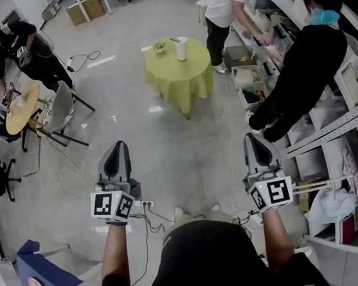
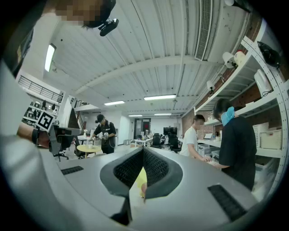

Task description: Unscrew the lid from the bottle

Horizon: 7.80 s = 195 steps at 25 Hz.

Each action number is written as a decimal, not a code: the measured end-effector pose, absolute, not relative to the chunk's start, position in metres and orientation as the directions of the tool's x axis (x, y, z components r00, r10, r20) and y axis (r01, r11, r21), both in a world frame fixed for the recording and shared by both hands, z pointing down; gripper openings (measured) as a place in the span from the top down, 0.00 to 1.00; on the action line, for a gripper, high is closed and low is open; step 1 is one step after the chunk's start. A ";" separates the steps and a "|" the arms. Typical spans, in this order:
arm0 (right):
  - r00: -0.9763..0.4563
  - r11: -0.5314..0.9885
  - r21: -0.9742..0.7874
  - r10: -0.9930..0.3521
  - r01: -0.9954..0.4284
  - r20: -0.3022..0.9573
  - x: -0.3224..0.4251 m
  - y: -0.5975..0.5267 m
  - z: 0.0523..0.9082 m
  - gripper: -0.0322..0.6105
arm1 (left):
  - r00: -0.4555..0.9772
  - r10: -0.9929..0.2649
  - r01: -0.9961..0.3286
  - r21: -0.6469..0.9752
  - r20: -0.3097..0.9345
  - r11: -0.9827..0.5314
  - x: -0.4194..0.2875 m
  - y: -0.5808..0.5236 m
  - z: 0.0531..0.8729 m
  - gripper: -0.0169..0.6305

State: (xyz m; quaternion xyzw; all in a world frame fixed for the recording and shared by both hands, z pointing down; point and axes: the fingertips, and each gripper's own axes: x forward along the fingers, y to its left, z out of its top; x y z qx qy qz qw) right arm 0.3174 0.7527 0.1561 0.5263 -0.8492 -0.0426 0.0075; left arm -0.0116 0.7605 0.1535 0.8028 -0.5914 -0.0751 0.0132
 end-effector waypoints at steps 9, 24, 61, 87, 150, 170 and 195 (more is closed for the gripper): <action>-0.446 0.445 0.057 -0.895 -0.894 -0.010 0.328 0.747 0.167 0.95 | 0.233 -0.968 -0.969 0.058 -0.088 -0.239 -0.001 0.768 0.170 0.95; -0.514 0.513 0.043 -0.857 -0.858 -0.030 0.310 0.734 0.167 0.64 | 0.257 -0.963 -0.966 -0.002 -0.077 -0.257 -0.014 0.769 0.171 0.92; -0.473 0.470 -0.052 -0.878 -0.881 0.072 0.220 0.596 0.221 0.31 | 0.377 -0.926 -0.926 0.020 -0.020 -0.377 -0.049 0.628 0.228 0.43; -0.595 0.605 -0.010 -0.781 -0.796 0.189 0.239 0.269 0.234 0.31 | 0.329 -0.937 -0.943 -0.003 0.116 -0.332 0.000 0.321 0.250 0.43; -0.422 0.849 0.037 -0.299 -0.527 0.856 0.066 -0.126 0.554 0.29 | 0.646 -0.666 -0.706 -0.042 0.374 -0.707 0.101 -0.125 0.633 0.36; -0.353 0.838 0.021 -0.253 -0.546 0.901 0.084 -0.134 0.573 0.27 | 0.704 -0.613 -0.644 -0.040 0.359 -0.764 0.126 -0.142 0.640 0.34; -0.333 0.977 0.142 -0.082 0.161 0.940 0.086 -0.108 0.576 0.28 | 0.762 -0.517 -0.528 -0.088 0.389 -0.844 0.131 -0.133 0.642 0.34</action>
